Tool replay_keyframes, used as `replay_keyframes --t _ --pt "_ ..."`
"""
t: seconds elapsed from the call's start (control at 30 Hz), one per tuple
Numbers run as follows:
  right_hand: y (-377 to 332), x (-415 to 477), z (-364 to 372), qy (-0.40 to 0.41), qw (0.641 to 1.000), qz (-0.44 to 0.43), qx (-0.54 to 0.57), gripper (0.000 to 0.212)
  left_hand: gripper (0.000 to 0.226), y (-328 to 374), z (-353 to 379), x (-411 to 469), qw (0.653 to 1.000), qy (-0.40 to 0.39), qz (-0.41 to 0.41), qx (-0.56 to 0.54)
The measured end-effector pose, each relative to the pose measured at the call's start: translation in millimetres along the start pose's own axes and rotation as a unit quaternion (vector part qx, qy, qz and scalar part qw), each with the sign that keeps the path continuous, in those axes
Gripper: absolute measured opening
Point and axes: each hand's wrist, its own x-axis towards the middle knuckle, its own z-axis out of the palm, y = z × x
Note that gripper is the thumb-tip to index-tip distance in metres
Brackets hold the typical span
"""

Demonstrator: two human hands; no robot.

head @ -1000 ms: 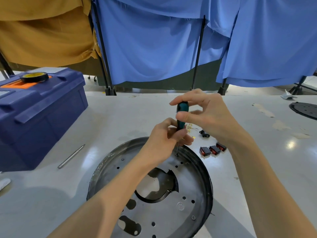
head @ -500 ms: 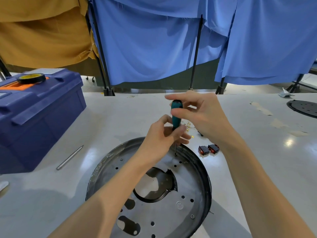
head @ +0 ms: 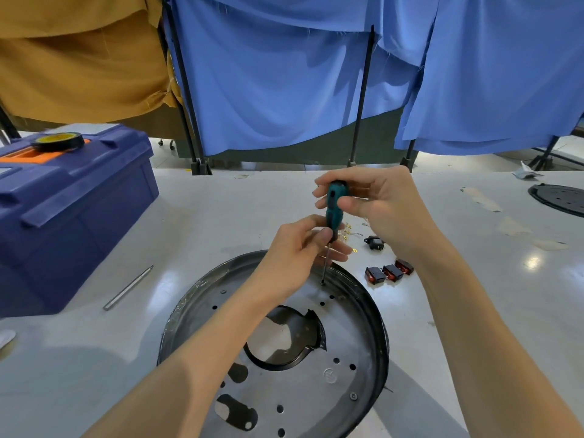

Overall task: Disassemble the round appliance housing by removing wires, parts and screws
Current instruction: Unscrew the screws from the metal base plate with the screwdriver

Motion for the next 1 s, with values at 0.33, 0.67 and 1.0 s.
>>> replay_keyframes --t 0.33,0.67,1.0 --pt "0 -1 5 0.039 0.998 0.005 -0.043 0.037 0.008 -1 -3 0 0.999 0.043 0.001 -0.009" --pt "-6 -1 11 0.026 0.998 -0.008 -0.049 0.023 0.024 -2 -2 1 0.999 0.043 -0.011 -0.002" --pt "-6 -2 10 -0.004 0.999 -0.001 -0.049 0.022 0.009 -2 -7 2 1.000 0.016 -0.008 -0.024"
